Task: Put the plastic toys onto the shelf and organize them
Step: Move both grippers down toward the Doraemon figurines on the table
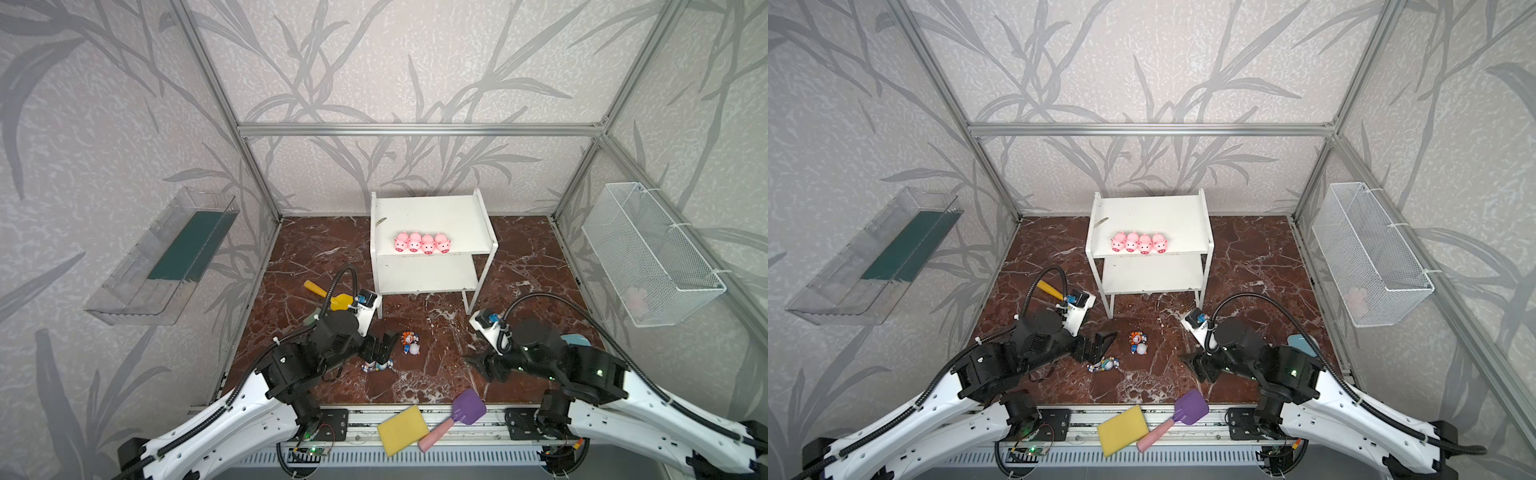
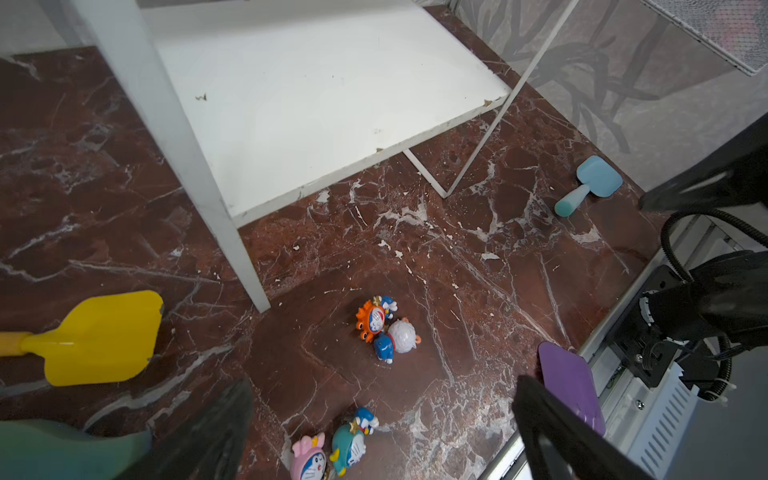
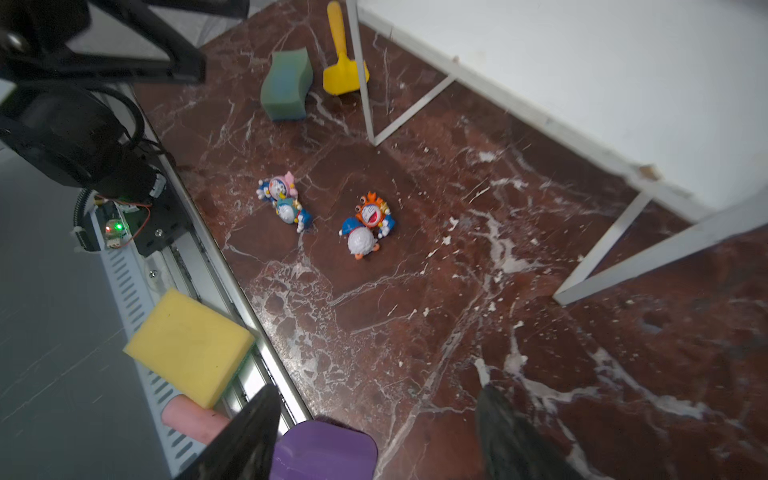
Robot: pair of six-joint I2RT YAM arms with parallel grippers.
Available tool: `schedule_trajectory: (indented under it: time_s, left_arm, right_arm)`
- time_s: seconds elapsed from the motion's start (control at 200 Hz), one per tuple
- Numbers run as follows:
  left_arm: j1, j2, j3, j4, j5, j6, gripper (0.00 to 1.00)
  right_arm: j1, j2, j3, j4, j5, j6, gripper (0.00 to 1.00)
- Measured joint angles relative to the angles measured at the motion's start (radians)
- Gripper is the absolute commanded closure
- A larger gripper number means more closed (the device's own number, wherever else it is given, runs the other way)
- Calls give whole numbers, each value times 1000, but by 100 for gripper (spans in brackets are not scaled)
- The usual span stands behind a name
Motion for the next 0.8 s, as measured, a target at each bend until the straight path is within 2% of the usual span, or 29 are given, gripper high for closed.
schedule_trajectory:
  time_s: [0.18,0.41,0.645,0.745,0.8]
  left_arm:
    - [-36,-10,-105,5,-29,-90,1]
    - [-89,13,-180,32,-56,-162,1]
    - [-111,58,-262,118,-75,-169,3]
    - [-111,111,-270,151,-90,-163,15]
    - [-111,153,-270,179,-107,-156,18]
  right_arm:
    - [66,155,-200,278,1,119,31]
    - [74,488,-201,585,-3,162,42]
    - [68,759,-74,663,10,156,48]
    - [52,811,-28,665,14,153,51]
    - [44,824,-23,671,16,153,52]
